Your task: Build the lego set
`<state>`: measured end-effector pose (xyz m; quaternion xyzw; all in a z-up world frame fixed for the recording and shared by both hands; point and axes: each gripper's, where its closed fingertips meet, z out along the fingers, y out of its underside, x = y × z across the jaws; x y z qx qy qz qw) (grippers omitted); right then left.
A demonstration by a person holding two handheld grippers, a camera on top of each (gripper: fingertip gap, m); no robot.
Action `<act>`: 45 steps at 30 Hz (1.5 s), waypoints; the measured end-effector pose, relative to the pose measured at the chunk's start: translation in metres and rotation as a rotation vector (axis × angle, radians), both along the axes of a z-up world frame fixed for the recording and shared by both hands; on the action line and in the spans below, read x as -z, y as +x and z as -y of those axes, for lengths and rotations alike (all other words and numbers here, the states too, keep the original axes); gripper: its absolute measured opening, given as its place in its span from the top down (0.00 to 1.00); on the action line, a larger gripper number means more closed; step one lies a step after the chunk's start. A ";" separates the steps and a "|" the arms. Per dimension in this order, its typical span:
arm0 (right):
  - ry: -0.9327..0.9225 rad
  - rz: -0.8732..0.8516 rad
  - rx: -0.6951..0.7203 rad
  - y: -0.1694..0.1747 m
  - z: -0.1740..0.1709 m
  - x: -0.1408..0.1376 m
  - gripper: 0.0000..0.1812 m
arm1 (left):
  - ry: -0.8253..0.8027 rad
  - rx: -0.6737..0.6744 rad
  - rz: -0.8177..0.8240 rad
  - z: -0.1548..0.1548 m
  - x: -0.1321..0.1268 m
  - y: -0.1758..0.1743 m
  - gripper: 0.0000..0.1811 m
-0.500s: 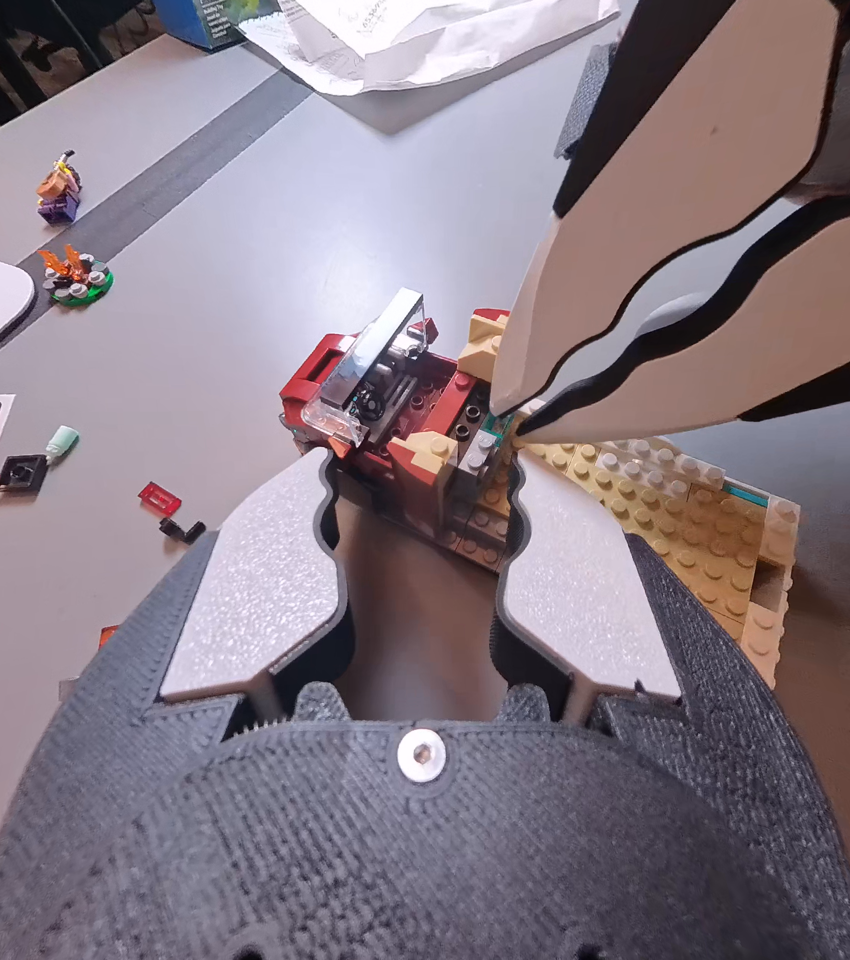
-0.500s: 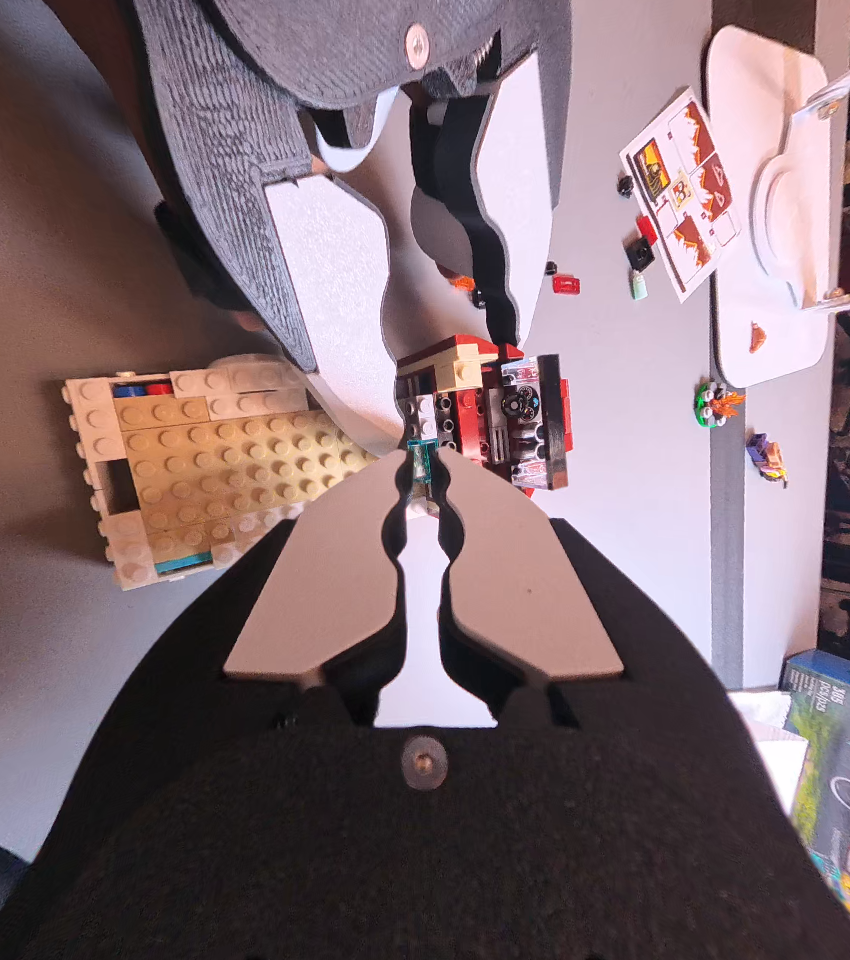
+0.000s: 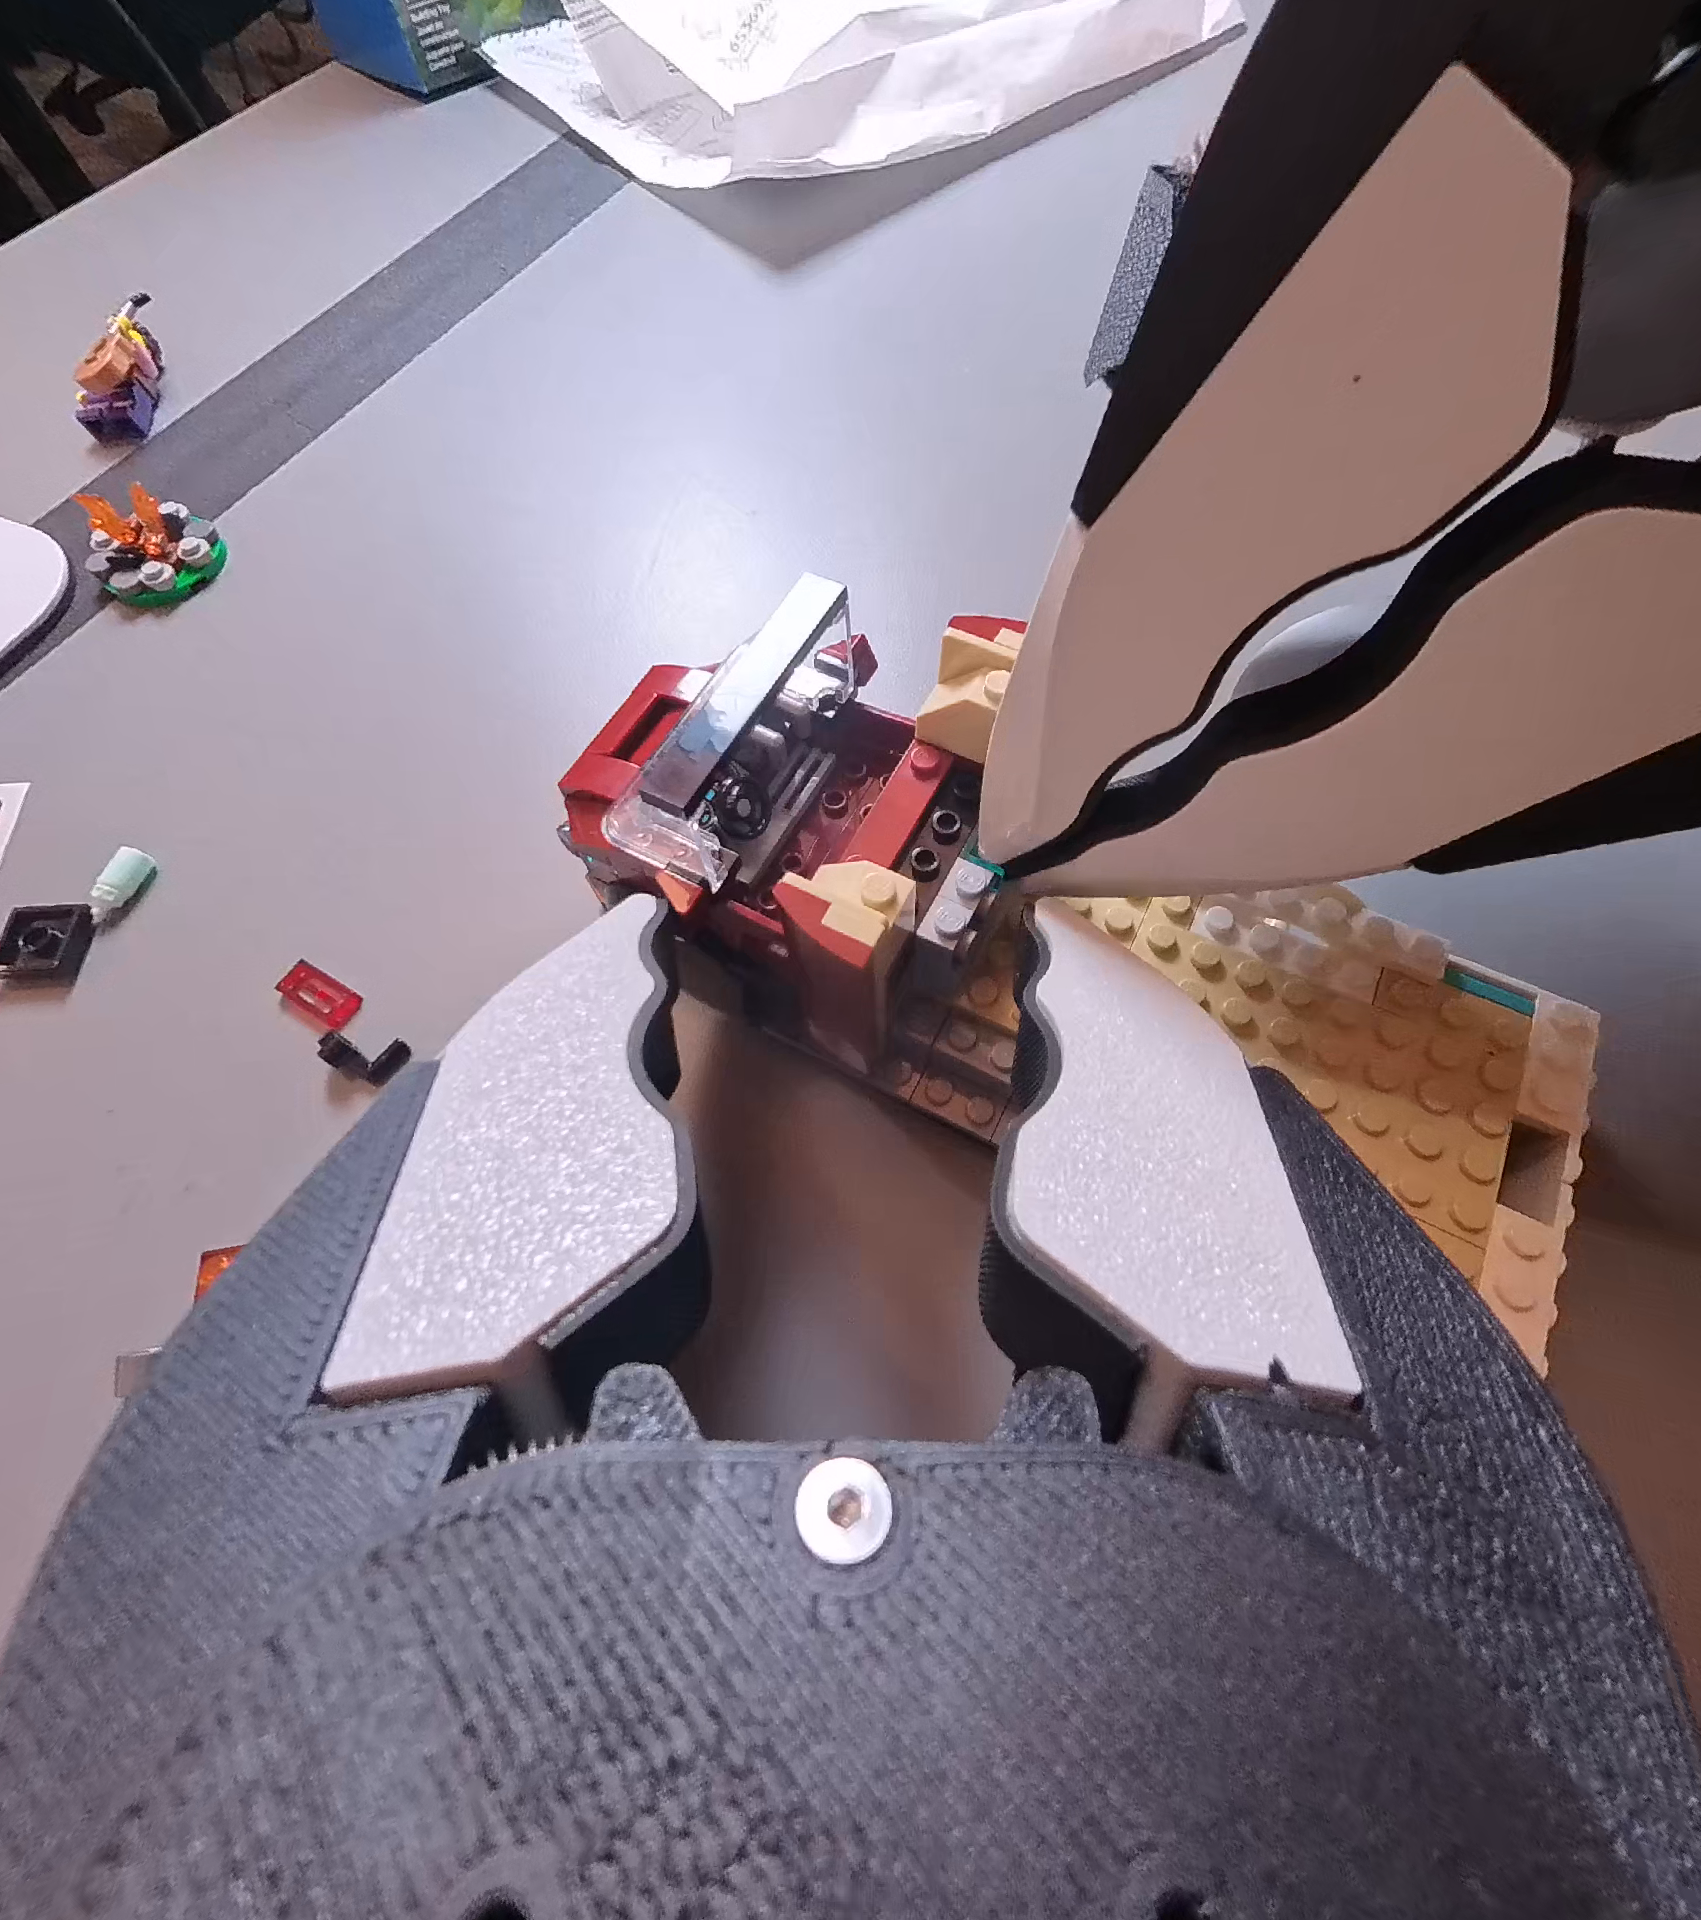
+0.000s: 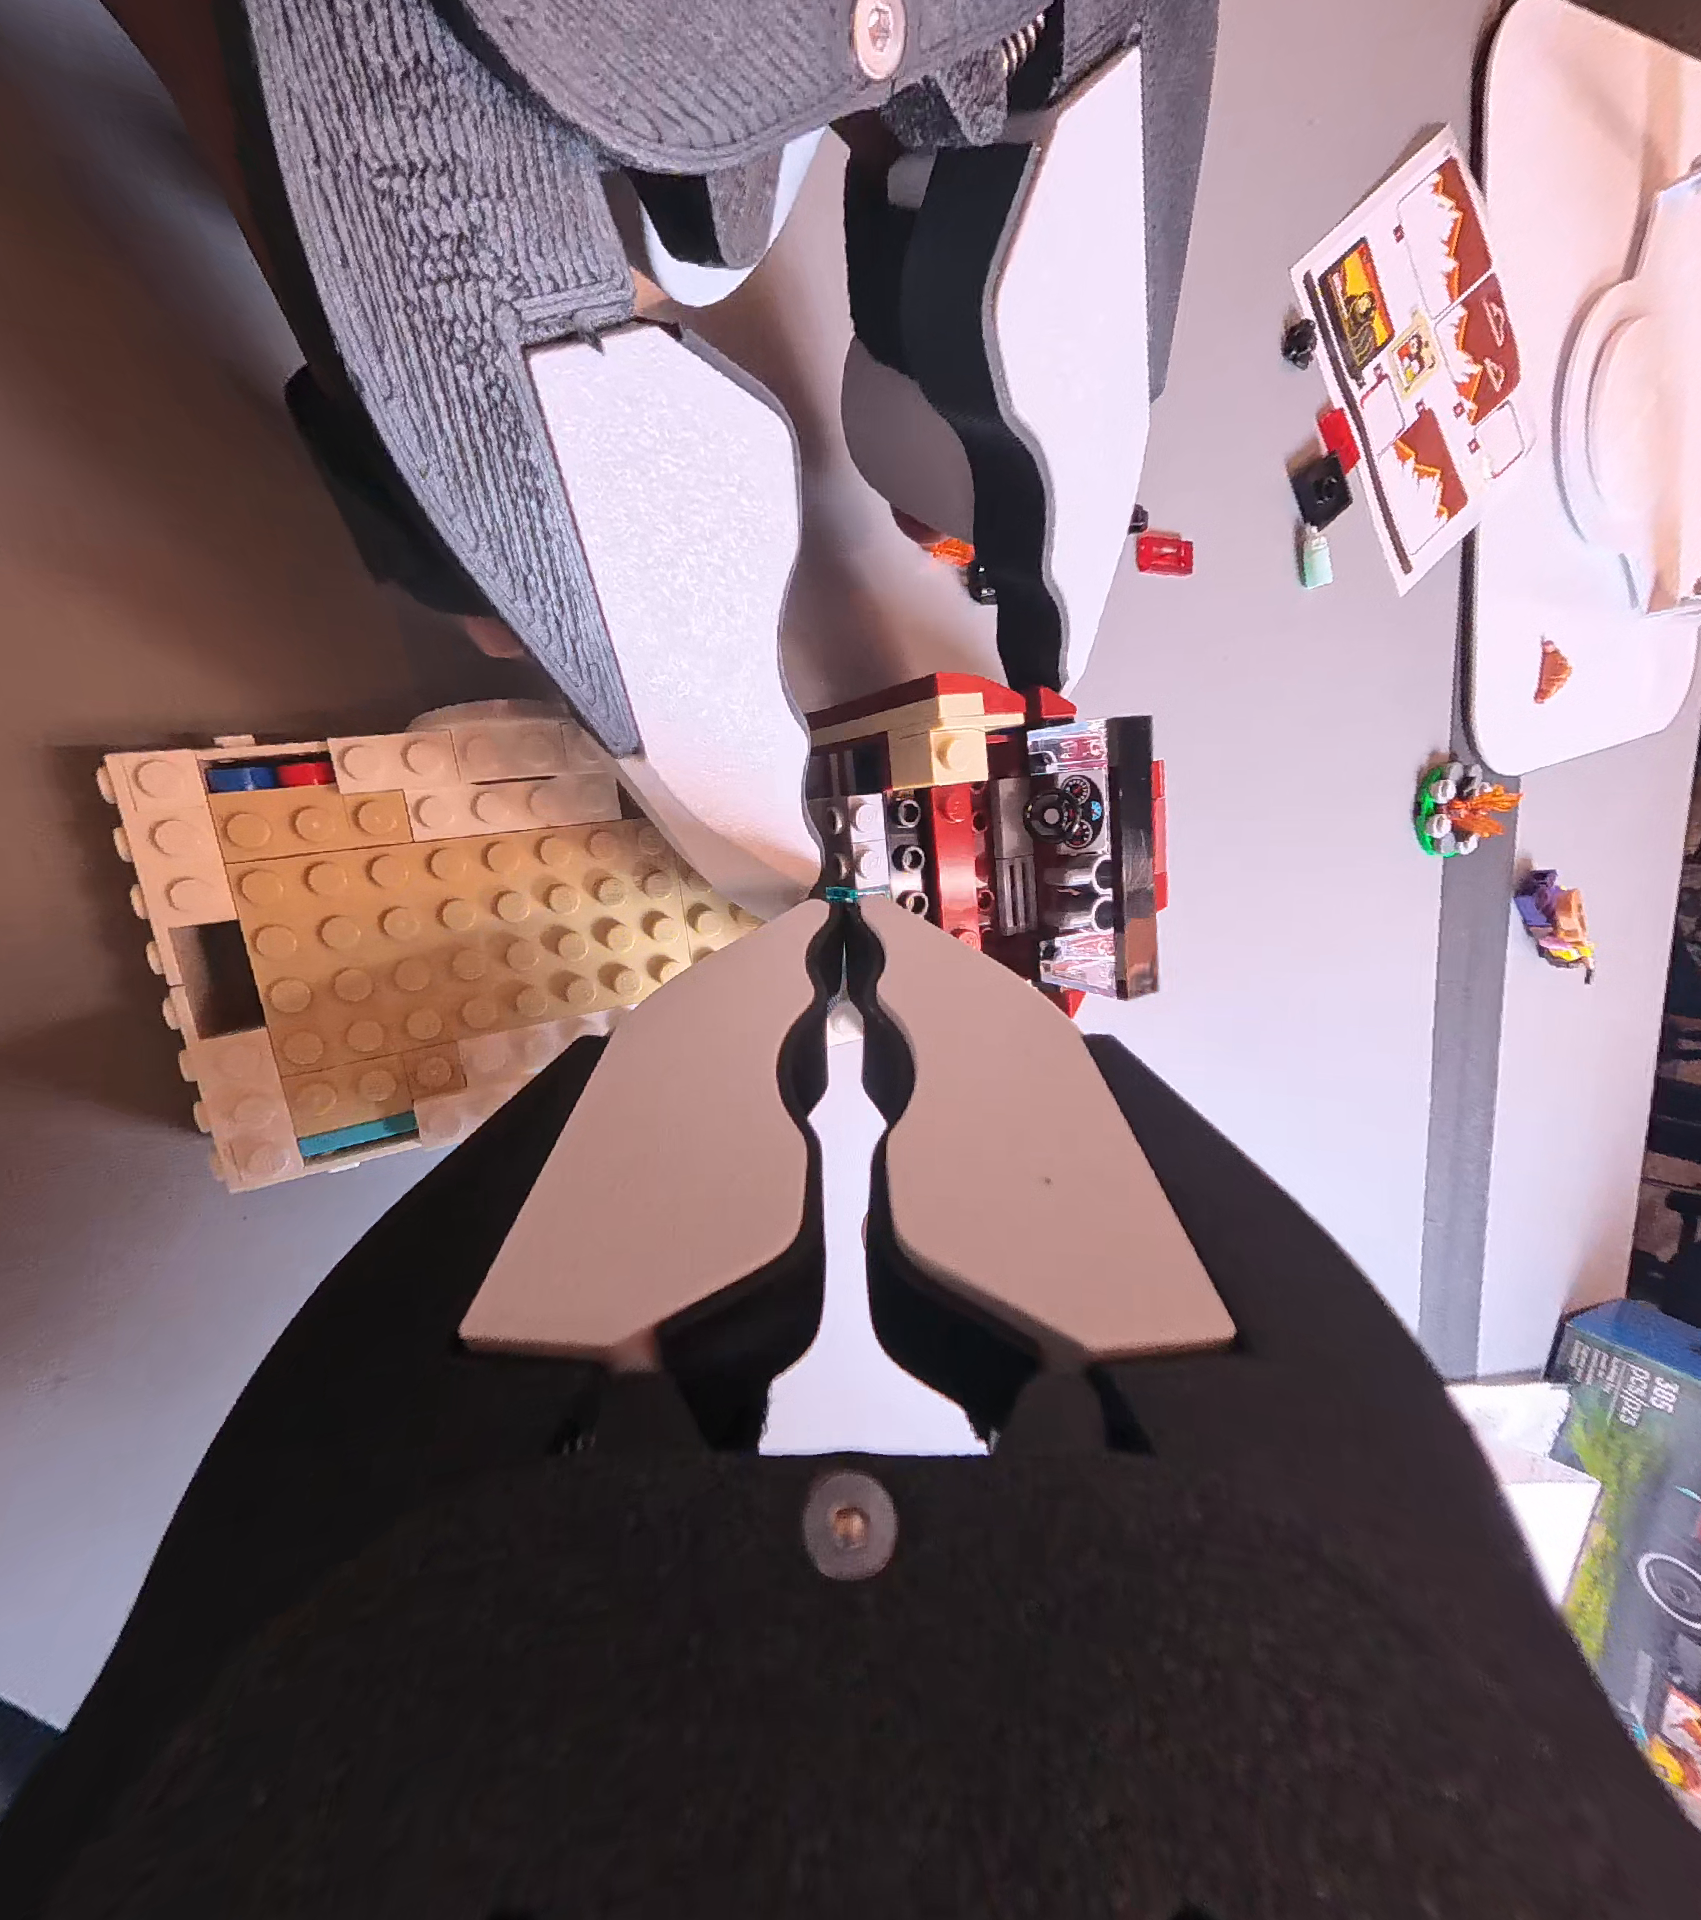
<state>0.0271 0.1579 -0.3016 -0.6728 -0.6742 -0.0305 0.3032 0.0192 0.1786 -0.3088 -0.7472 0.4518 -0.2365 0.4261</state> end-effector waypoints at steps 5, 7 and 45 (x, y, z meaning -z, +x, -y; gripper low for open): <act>-0.023 0.029 0.020 0.000 -0.001 0.001 1.00 | -0.006 -0.006 0.002 -0.001 0.000 0.000 0.66; -0.036 0.031 0.029 0.001 -0.001 0.001 1.00 | -0.008 -0.010 0.002 -0.001 0.000 0.000 0.66; -0.123 -0.624 0.144 0.024 -0.009 -0.013 0.79 | -0.036 0.011 -0.013 0.005 0.001 -0.002 0.69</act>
